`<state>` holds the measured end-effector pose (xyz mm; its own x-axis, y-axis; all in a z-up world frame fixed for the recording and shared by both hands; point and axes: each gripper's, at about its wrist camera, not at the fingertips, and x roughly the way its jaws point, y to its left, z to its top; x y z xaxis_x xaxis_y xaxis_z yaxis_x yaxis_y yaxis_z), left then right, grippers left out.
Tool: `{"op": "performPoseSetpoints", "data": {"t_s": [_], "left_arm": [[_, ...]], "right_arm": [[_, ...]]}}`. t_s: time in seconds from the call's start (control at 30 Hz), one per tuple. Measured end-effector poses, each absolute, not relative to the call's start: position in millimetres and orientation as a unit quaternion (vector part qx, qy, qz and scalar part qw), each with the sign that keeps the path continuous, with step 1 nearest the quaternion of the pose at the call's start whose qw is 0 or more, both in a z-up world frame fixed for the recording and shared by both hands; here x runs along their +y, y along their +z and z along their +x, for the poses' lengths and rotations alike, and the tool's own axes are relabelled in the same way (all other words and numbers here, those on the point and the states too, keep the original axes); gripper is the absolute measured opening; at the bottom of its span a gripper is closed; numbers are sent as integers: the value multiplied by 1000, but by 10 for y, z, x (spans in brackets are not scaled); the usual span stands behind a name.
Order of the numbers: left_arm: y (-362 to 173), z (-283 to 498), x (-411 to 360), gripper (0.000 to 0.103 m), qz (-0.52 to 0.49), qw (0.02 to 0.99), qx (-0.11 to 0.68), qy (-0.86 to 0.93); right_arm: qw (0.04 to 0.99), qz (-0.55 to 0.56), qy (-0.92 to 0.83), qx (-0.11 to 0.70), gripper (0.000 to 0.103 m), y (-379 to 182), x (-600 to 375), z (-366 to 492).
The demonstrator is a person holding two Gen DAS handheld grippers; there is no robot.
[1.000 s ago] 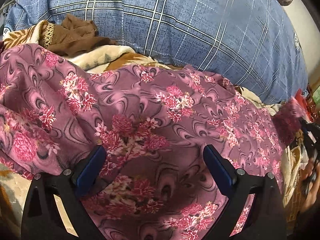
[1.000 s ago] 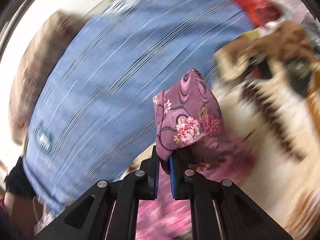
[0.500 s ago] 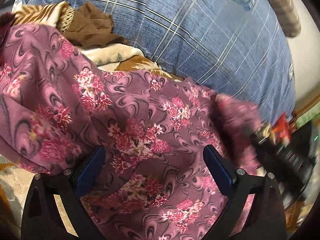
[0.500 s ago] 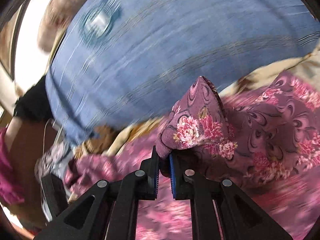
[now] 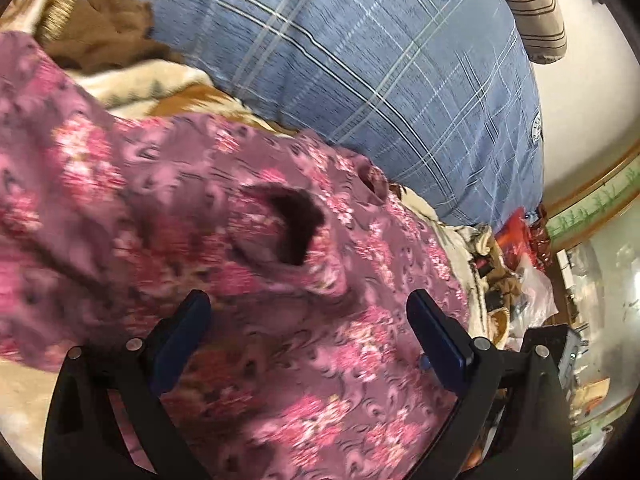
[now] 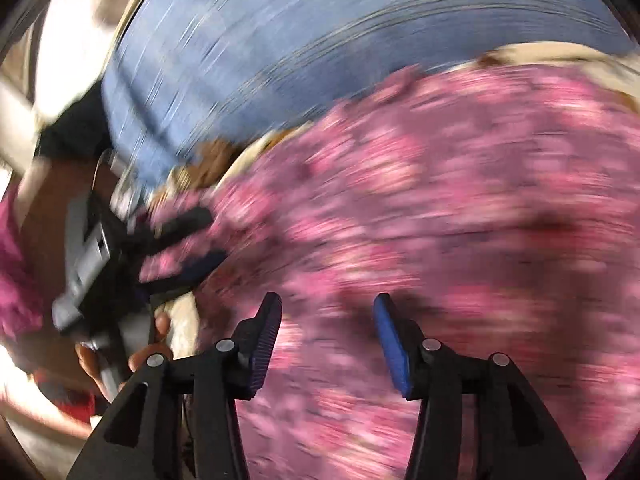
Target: Fold small clothes
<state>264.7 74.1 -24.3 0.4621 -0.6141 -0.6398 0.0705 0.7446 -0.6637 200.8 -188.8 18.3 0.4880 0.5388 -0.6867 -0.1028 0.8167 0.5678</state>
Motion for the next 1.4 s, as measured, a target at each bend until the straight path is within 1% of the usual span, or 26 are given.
{"op": "performPoseSetpoints", "data": {"t_s": [0.07, 0.1, 0.13, 0.17, 0.2, 0.27, 0.37, 0.4, 0.43, 0.47, 0.57, 0.63, 0.67, 0.73, 0.77, 0.83, 0.87, 0.9, 0.97, 1.0, 1.13, 1.17, 1.2, 1.23, 1.33, 1.4], "left_arm": [[-237, 2680, 701, 97, -299, 809, 462, -206], [-220, 2687, 679, 83, -299, 818, 451, -198], [-215, 2706, 655, 48, -294, 822, 447, -194], [-232, 2747, 610, 28, -288, 820, 453, -198], [-248, 2772, 593, 4, -287, 816, 460, -200], [-243, 2760, 621, 5, -291, 819, 456, -192], [-131, 2707, 662, 5, -283, 832, 440, -185], [-75, 2676, 693, 5, -282, 837, 432, -183], [-17, 2644, 723, 5, -278, 843, 425, -179], [4, 2631, 739, 5, -274, 846, 423, -175], [-111, 2616, 774, 5, -253, 845, 447, -149], [-344, 2666, 721, 8, -233, 826, 493, -139], [-428, 2681, 692, 9, -222, 819, 512, -132], [-311, 2630, 732, 12, -222, 827, 501, -129], [-246, 2608, 759, 12, -222, 831, 493, -128], [9, 2521, 893, 12, -235, 858, 441, -119], [55, 2503, 922, 13, -239, 863, 429, -118], [113, 2481, 947, 17, -244, 868, 414, -129], [94, 2490, 893, 26, -235, 871, 410, -135], [43, 2514, 839, 31, -221, 872, 418, -126], [-410, 2718, 633, 31, -157, 844, 507, -74], [-398, 2692, 662, 31, -163, 854, 488, -72], [-372, 2691, 661, 32, -163, 853, 490, -71], [-369, 2700, 671, 33, -164, 851, 494, -73], [-411, 2701, 729, 34, -182, 848, 491, -80], [-407, 2698, 736, 38, -186, 847, 491, -85]], "right_arm": [[844, 270, 127, 445, 52, 238, -2495, 2003], [848, 290, 91, 434, 53, 255, -2780, 1996], [850, 305, 67, 425, 52, 258, -2936, 2015], [850, 329, 35, 409, 53, 267, -3218, 1999], [851, 346, 9, 394, 53, 272, -3424, 1990], [849, 365, -28, 381, 54, 237, -3698, 2041], [834, 383, -22, 397, 53, 110, -3738, 2263], [830, 382, -7, 406, 49, 86, -3685, 2328], [831, 375, 12, 410, 25, 99, -3579, 2401], [845, 349, 24, 404, 11, 186, -3476, 2423], [882, 288, 20, 372, 11, 348, -3350, 2351], [879, 257, -3, 400, 11, 225, -3316, 2410], [873, 237, -20, 425, 12, 112, -3330, 2440], [876, 234, -21, 422, 13, 104, -3339, 2406], [874, 231, -30, 425, 22, 189, -3334, 2388], [888, 238, -23, 393, 23, 395, -3301, 2299], [896, 236, -10, 377, 29, 487, -3237, 2277], [902, 230, 0, 366, 33, 563, -3182, 2266], [914, 212, 20, 346, 51, 672, -3009, 2272], [915, 207, 24, 345, 54, 667, -2922, 2308], [890, 205, 15, 406, 53, 234, -2719, 2515], [888, 200, 7, 414, 55, 78, -2668, 2523], [906, 179, 2, 382, 55, 113, -2612, 2438], [911, 150, 1, 384, 62, 120, -2514, 2424], [906, 95, -20, 411, 65, 214, -2307, 2490], [909, 134, 24, 395, 64, 325, -2227, 2452]]}}
